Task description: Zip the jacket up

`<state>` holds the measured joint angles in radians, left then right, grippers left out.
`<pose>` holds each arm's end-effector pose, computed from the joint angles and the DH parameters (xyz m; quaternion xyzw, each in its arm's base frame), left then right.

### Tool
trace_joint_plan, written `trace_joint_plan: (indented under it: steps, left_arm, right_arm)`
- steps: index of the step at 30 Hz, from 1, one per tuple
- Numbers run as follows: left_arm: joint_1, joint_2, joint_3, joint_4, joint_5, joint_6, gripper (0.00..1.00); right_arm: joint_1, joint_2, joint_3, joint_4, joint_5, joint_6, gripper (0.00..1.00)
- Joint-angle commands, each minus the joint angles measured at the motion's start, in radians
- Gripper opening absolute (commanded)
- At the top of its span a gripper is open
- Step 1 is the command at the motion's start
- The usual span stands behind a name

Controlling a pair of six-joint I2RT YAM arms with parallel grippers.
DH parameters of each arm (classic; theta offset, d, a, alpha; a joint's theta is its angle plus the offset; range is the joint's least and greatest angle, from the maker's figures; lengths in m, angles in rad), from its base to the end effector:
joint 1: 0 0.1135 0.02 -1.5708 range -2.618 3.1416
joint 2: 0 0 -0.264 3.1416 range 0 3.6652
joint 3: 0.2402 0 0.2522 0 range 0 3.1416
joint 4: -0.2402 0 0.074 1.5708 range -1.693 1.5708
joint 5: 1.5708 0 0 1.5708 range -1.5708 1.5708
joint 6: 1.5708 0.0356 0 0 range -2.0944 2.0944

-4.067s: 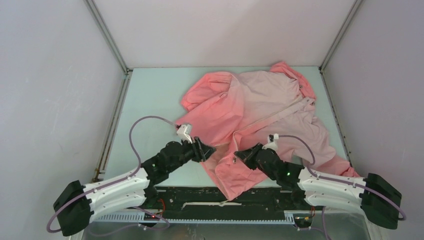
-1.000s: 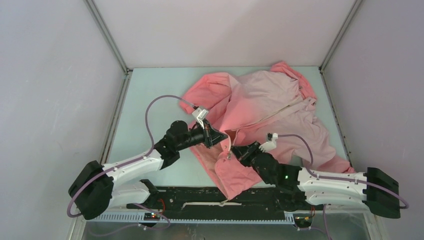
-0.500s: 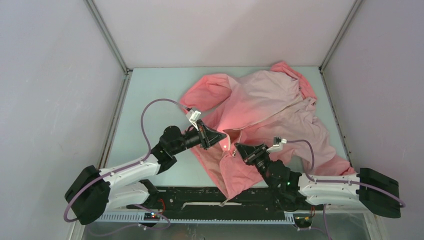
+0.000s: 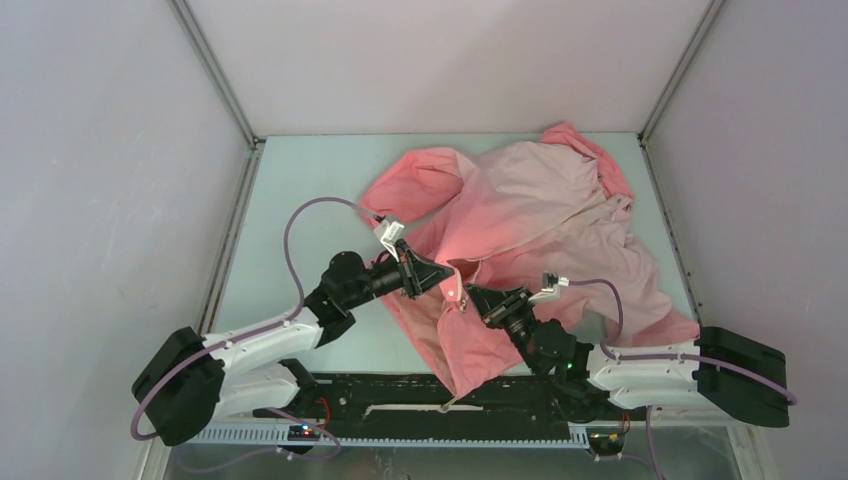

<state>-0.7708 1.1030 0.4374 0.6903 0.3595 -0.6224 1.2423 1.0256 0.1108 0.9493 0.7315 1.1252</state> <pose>0.1620 -0.1748 0.2477 0.1786 0.6757 -0.5476 0.4601 0.0807 0.1632 0.1852 0.2188 0.6628 0.5281 0.4836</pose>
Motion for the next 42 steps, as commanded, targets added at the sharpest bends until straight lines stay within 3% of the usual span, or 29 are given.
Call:
trace_joint_plan:
  steps: [1,42]
  left_arm:
    - [-0.01,0.012,-0.007,0.056,-0.006,0.039,0.0]
    - [-0.012,0.036,-0.006,0.114,-0.008,0.023,0.0]
  right_arm:
    - [0.001,0.001,0.044,0.066,0.034,0.003,0.0]
    - [0.001,-0.009,0.026,0.061,0.049,0.074,0.0]
